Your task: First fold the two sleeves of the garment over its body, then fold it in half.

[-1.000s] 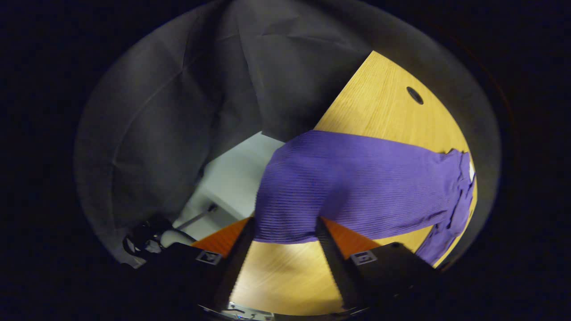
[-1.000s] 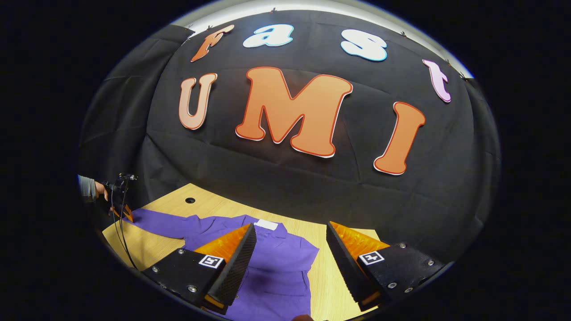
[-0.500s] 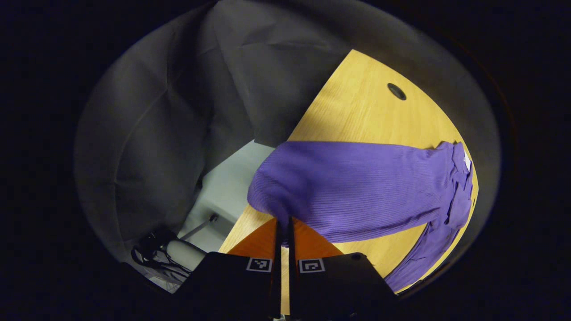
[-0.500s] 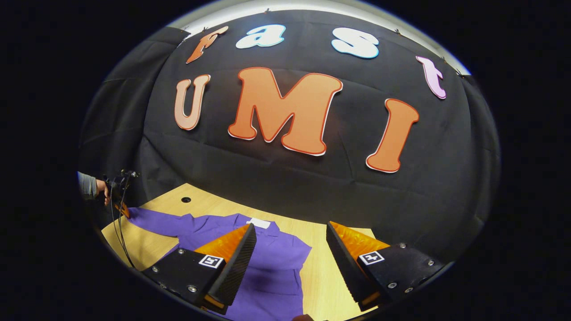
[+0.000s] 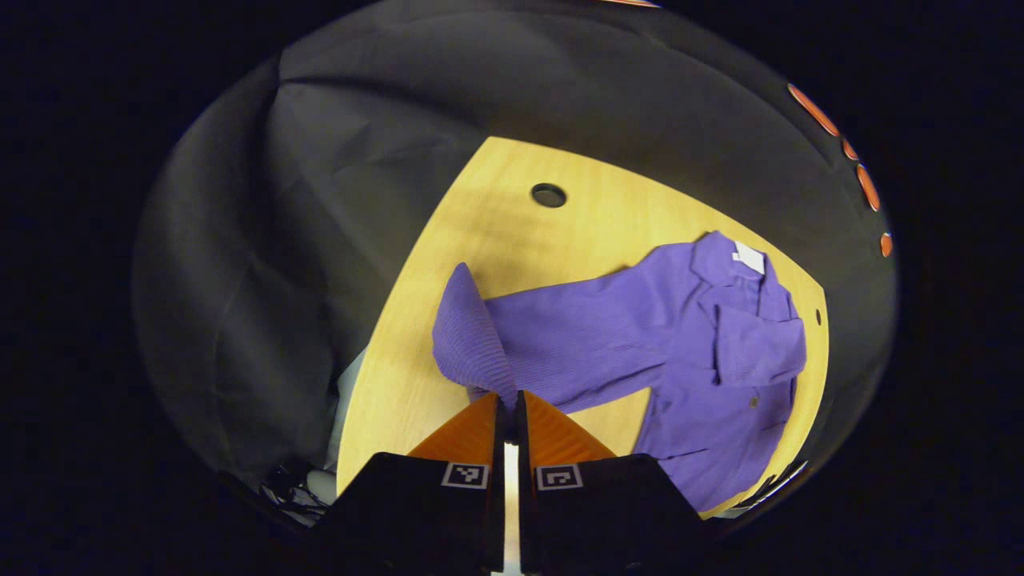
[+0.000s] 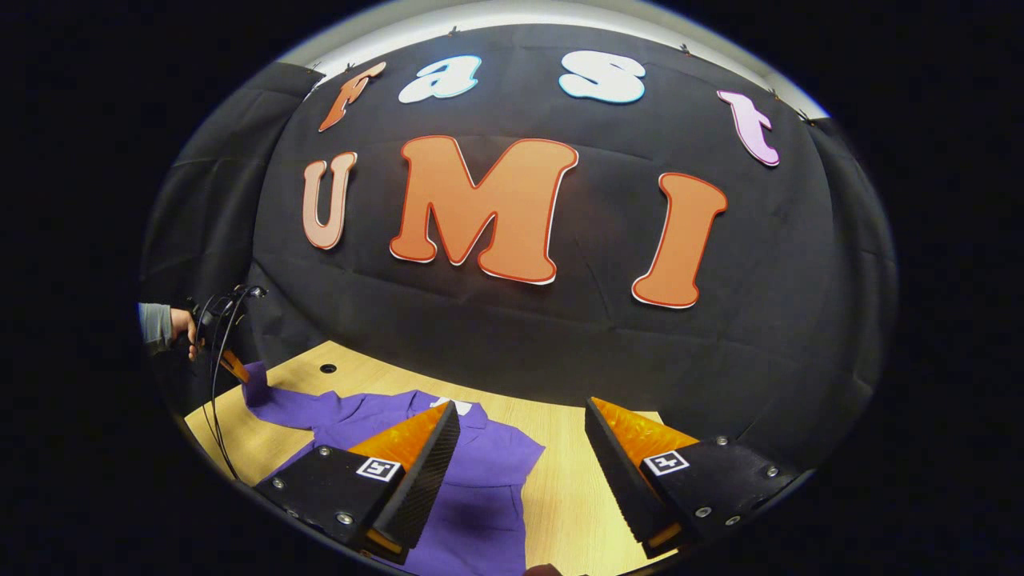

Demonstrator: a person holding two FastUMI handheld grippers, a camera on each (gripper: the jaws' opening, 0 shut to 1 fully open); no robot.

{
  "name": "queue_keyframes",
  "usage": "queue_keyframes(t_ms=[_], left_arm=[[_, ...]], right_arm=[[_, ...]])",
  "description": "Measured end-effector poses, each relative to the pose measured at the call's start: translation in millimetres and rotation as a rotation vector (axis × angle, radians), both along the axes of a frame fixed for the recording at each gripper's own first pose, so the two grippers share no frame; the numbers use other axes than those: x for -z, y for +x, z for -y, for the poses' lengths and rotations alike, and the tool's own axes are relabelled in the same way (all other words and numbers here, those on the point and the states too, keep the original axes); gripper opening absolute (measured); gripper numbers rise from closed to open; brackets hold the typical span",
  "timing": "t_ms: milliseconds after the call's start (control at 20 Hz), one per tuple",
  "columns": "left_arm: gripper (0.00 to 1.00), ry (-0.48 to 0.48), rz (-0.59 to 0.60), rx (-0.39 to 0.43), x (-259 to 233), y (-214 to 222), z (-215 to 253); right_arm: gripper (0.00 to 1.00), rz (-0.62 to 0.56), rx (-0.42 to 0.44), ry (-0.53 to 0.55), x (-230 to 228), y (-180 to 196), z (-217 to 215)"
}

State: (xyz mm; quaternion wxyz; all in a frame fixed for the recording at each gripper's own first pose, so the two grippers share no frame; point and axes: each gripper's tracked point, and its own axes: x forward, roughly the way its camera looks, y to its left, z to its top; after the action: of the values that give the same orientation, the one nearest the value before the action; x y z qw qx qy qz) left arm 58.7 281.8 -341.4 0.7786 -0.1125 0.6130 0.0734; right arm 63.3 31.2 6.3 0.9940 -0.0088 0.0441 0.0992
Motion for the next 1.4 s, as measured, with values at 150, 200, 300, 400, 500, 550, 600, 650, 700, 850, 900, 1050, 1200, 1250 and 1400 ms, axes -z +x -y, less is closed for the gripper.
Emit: queue_keyframes(t_ms=[150,200,300,400,500,550,600,650,700,850,900,1050,1200,1250,1400], left_arm=[[0.07,-0.039,0.046,0.074,-25.7,20.3,57.0],[0.07,-0.046,0.061,0.104,-33.6,25.7,74.9],[0.08,-0.052,0.088,0.168,-48.2,36.6,108.7],[0.07,-0.058,0.112,0.236,-60.3,50.9,143.0],[0.08,-0.057,0.129,0.297,-70.9,63.0,179.7],[0.08,-0.050,0.132,0.334,-75.1,68.0,196.2],[0.08,-0.048,0.137,0.375,-76.9,71.5,217.1],[0.08,-0.045,0.147,0.410,-78.3,77.6,235.4],[0.08,-0.045,0.154,0.433,-79.7,84.0,255.3],[0.08,-0.069,0.156,0.484,-79.2,92.4,309.4],[0.08,-0.062,0.155,0.502,-77.3,94.4,323.1],[0.08,-0.043,0.176,0.530,-65.9,105.6,373.2],[0.08,-0.018,0.167,0.535,-42.2,112.7,412.6],[0.10,-0.016,0.161,0.541,-35.9,112.7,424.2],[0.14,-0.011,0.160,0.546,-21.0,119.3,453.3]], right_arm=[[0.94,-0.008,-0.007,0.017,8.6,0.2,11.6],[0.94,-0.010,-0.017,0.028,10.7,-0.5,12.9],[0.94,-0.014,-0.031,0.052,15.1,-0.5,16.4],[0.94,-0.019,-0.041,0.063,20.0,1.2,21.2],[0.94,-0.016,-0.044,0.062,22.5,0.9,30.1],[0.94,-0.014,-0.047,0.057,25.0,1.2,34.3],[0.94,-0.011,-0.038,0.053,25.1,2.8,40.8],[0.94,-0.009,-0.041,0.054,27.5,4.7,46.4],[0.94,-0.013,-0.040,0.057,29.4,4.7,51.7],[0.94,-0.024,-0.036,0.068,36.9,9.8,68.0],[0.94,-0.025,-0.036,0.072,38.9,10.4,73.0],[0.94,-0.041,-0.026,0.086,48.0,15.7,87.6],[0.94,-0.068,-0.024,0.106,57.0,19.6,98.1],[0.94,-0.076,-0.025,0.113,59.0,19.8,101.3],[0.94,-0.083,-0.009,0.126,61.7,21.8,110.1]])
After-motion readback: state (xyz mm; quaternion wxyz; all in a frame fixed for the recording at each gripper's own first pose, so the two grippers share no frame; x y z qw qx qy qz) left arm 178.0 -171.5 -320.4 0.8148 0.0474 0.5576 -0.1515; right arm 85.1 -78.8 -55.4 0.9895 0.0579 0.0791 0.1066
